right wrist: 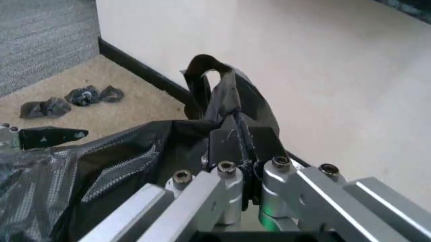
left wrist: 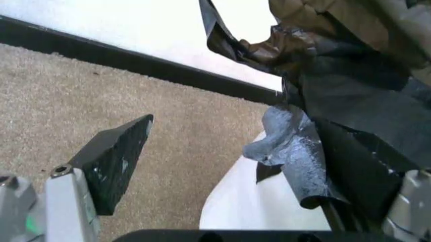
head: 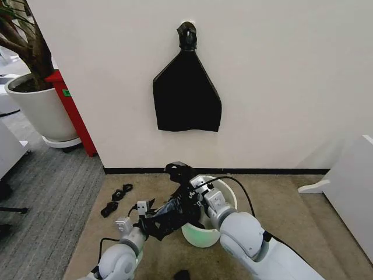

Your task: Place the garbage bag over the trash bin.

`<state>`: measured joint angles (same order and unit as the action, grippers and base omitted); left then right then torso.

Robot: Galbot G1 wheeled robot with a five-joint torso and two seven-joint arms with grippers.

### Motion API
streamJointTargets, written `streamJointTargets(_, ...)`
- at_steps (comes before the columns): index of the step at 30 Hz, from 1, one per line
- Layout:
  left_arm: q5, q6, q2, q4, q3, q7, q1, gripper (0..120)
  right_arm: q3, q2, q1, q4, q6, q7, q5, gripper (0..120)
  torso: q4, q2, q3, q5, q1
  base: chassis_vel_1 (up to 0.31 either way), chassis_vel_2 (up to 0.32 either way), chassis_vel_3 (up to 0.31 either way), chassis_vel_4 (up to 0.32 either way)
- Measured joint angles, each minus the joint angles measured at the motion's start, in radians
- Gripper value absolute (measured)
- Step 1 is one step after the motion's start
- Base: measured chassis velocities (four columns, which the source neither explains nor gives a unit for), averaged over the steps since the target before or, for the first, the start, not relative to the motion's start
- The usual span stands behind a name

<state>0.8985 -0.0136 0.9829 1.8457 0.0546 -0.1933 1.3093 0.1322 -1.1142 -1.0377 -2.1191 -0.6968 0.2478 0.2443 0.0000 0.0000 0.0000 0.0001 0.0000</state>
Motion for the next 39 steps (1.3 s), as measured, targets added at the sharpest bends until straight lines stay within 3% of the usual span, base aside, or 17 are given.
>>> streamJointTargets(29,-0.028,-0.016,-0.005,0.002,0.010,0.006,0.016,91,-0.217,0.020,-0.180,-0.040,0.067,-0.066,-0.018,0,0.0000,0.000,0.000,-0.0001,0.000,0.000,0.000,0.000,0.000)
streamJointTargets(34,-0.030,-0.022,-0.006,0.008,0.021,0.012,0.024,91,-0.224,0.021,-0.195,-0.044,0.071,-0.072,-0.020,0,0.0000,0.000,0.000,0.0000,0.000,0.000,0.000,0.000,0.000)
streamJointTargets(39,-0.028,-0.043,-0.001,0.070,0.052,0.041,0.053,93,-0.198,0.007,-0.179,-0.040,0.071,-0.072,-0.033,0,0.0000,0.000,0.000,-0.0001,0.000,0.000,0.000,0.000,0.000)
